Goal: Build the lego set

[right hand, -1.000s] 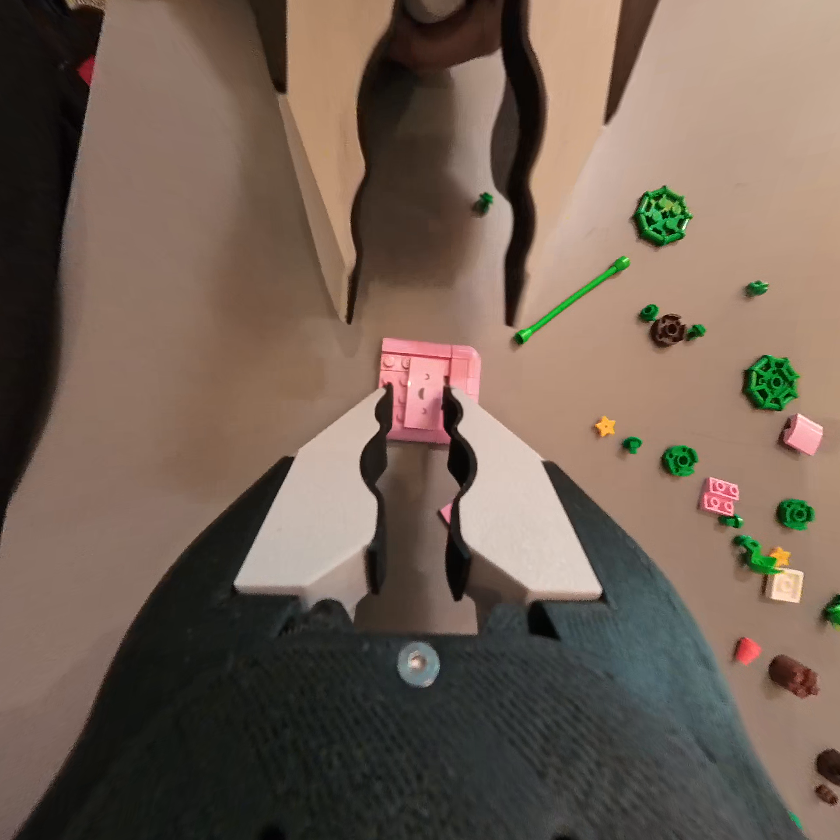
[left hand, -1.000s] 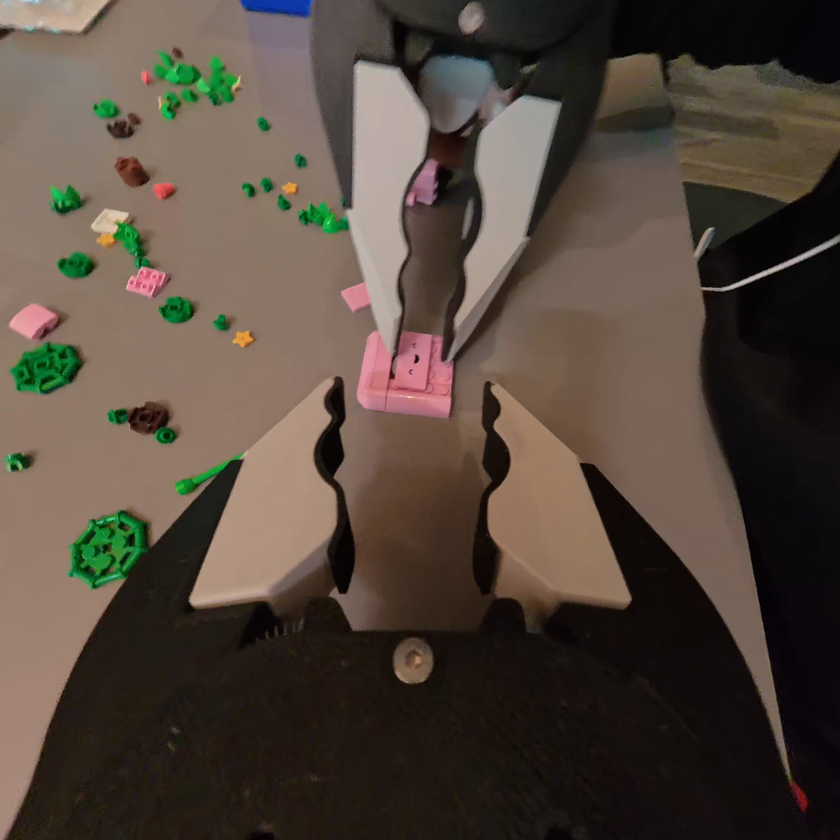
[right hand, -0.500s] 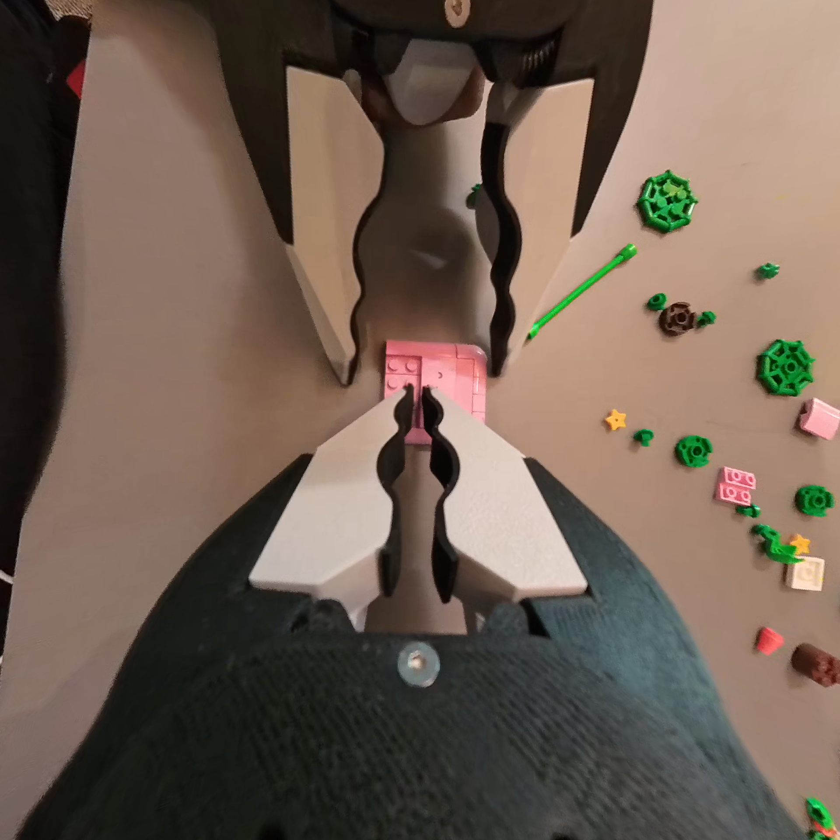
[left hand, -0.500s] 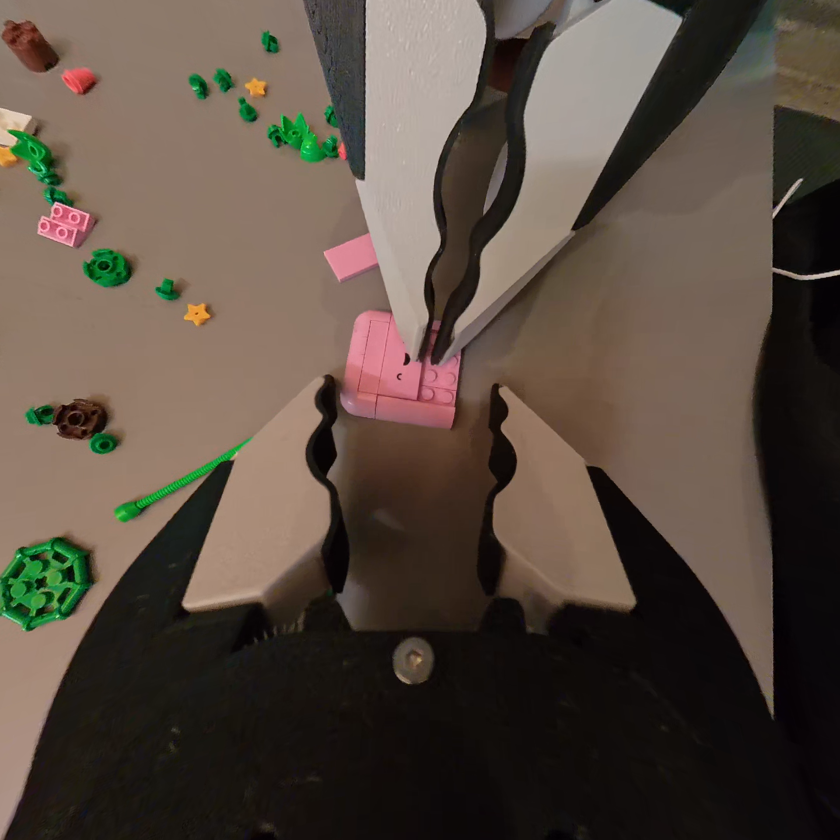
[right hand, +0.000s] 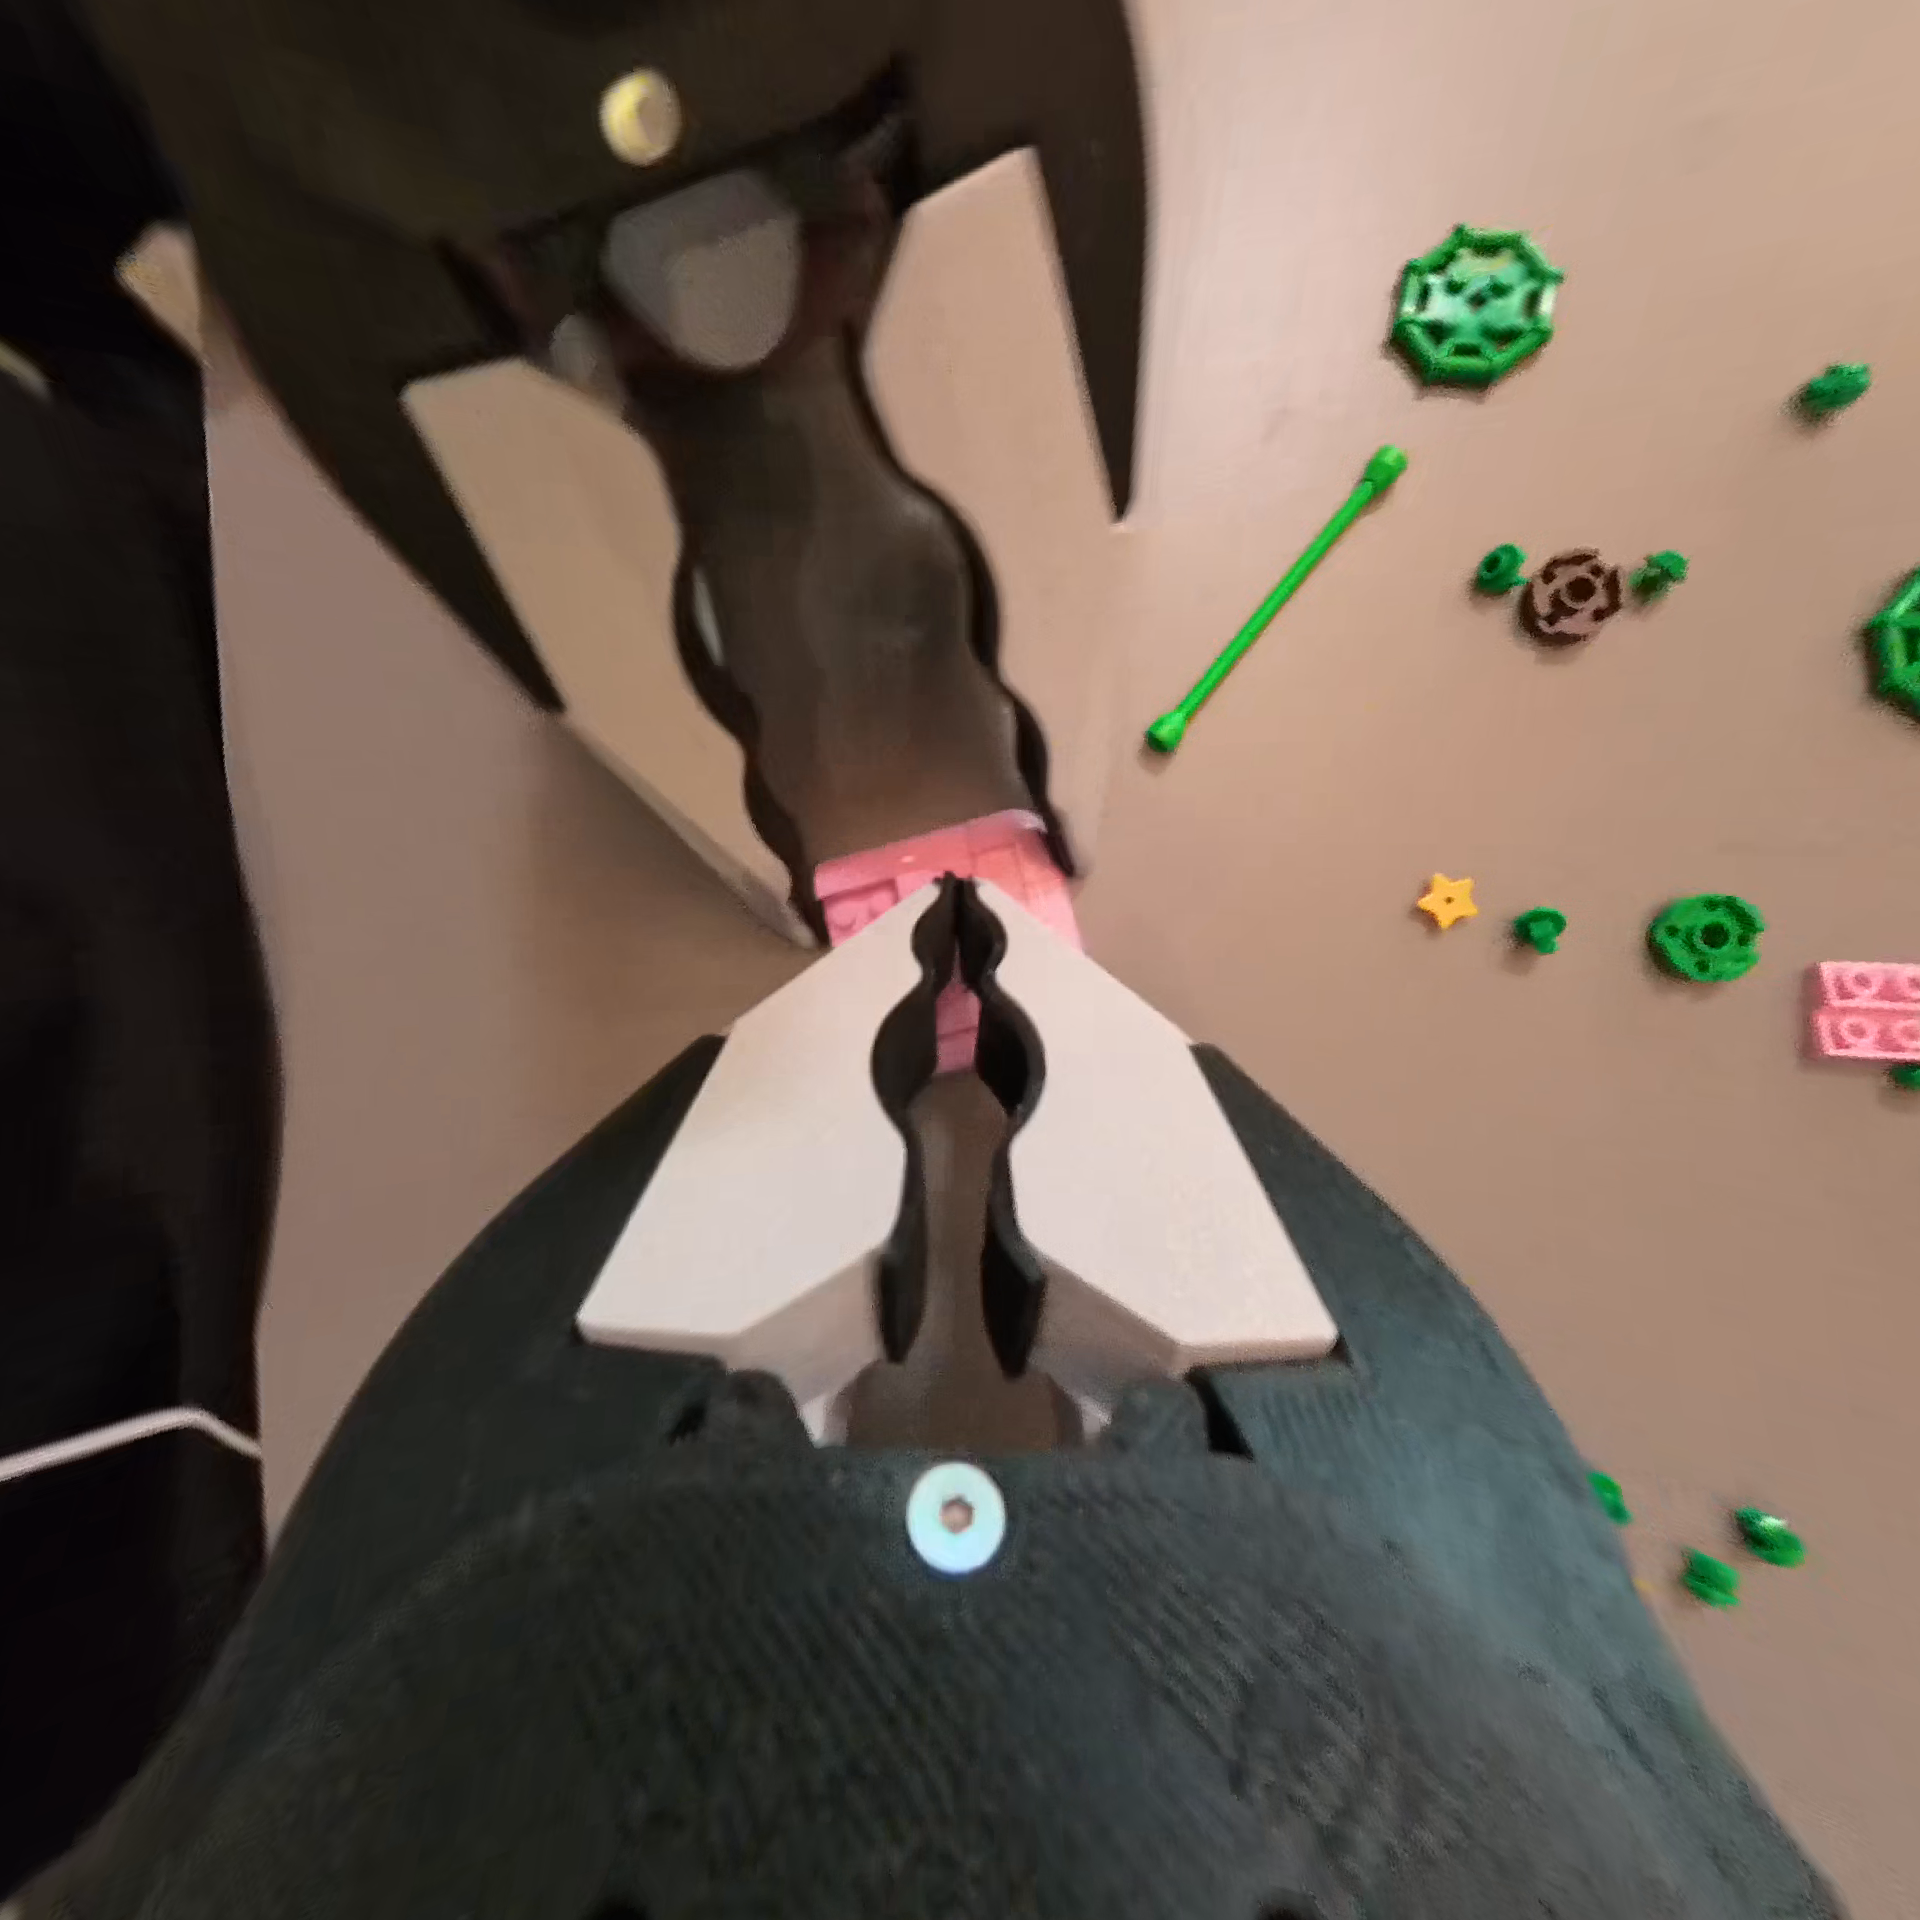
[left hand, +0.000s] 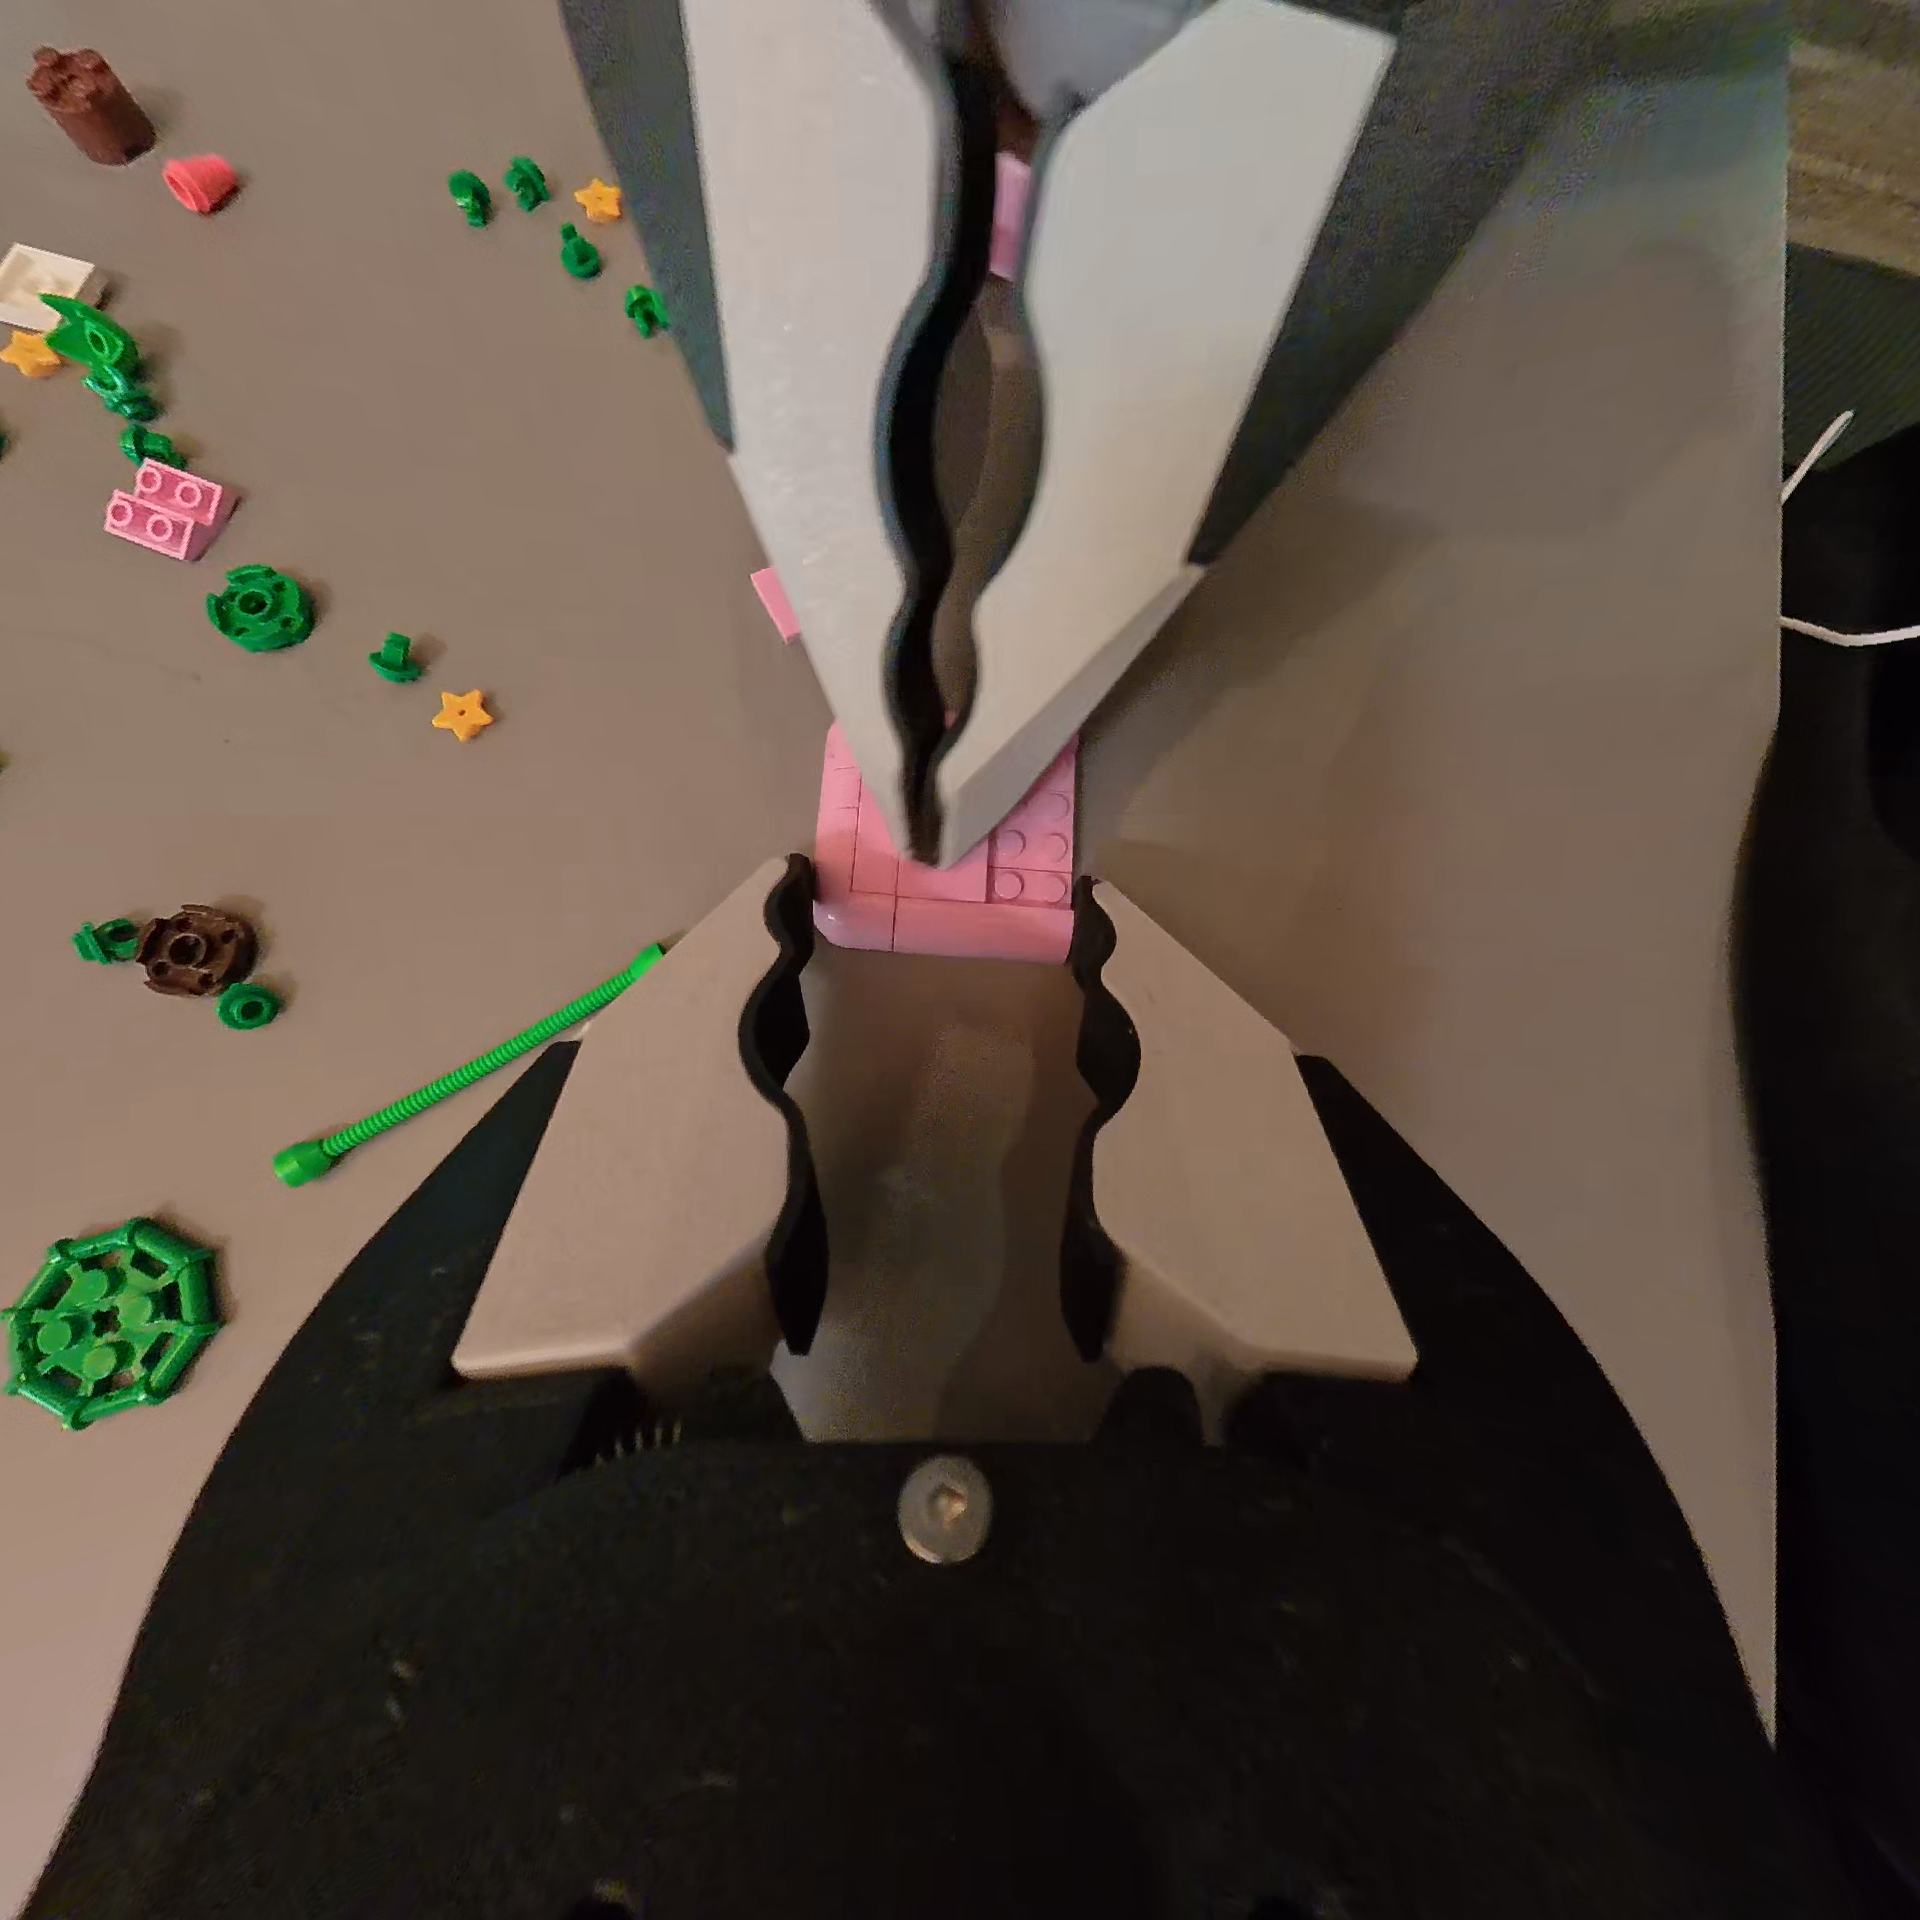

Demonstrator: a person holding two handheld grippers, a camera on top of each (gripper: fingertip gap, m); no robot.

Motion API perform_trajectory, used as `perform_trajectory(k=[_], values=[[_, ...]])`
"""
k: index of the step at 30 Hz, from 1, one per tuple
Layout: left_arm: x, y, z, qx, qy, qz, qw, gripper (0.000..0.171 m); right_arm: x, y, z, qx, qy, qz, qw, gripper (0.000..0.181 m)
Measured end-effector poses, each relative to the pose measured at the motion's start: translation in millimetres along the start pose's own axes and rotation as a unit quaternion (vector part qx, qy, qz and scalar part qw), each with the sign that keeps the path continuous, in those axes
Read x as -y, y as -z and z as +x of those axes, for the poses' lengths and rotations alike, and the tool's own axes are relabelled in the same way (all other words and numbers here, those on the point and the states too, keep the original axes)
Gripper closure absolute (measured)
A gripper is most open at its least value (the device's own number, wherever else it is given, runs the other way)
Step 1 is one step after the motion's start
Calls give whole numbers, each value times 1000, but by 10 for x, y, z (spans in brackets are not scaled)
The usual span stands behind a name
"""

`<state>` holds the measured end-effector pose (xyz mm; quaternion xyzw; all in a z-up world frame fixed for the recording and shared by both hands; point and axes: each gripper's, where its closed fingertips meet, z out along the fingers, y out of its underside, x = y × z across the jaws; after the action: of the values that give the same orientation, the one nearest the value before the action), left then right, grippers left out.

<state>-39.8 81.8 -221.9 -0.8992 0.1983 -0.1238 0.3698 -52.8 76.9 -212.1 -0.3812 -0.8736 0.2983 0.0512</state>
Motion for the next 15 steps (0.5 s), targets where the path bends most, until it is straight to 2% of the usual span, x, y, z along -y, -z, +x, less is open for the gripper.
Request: perform_trajectory(k=[3,7,12,13,15], values=[[-1,0,0,1,-1,0,1000,125,25,-21,1,32,-31,11,999,181],[-3,0,-2,4,-3,-1,1000,125,1,7,12,-31,72,-32,996,181],[-7,6,-3,3,0,0,1000,125,206,273,84,-69,18,70,995,181],[-7,6,-3,3,0,0,1000,125,146,239,49,-63,8,66,996,181],[-6,6,-3,3,1,0,1000,125,-124,87,20,-73,7,6,997,181]])
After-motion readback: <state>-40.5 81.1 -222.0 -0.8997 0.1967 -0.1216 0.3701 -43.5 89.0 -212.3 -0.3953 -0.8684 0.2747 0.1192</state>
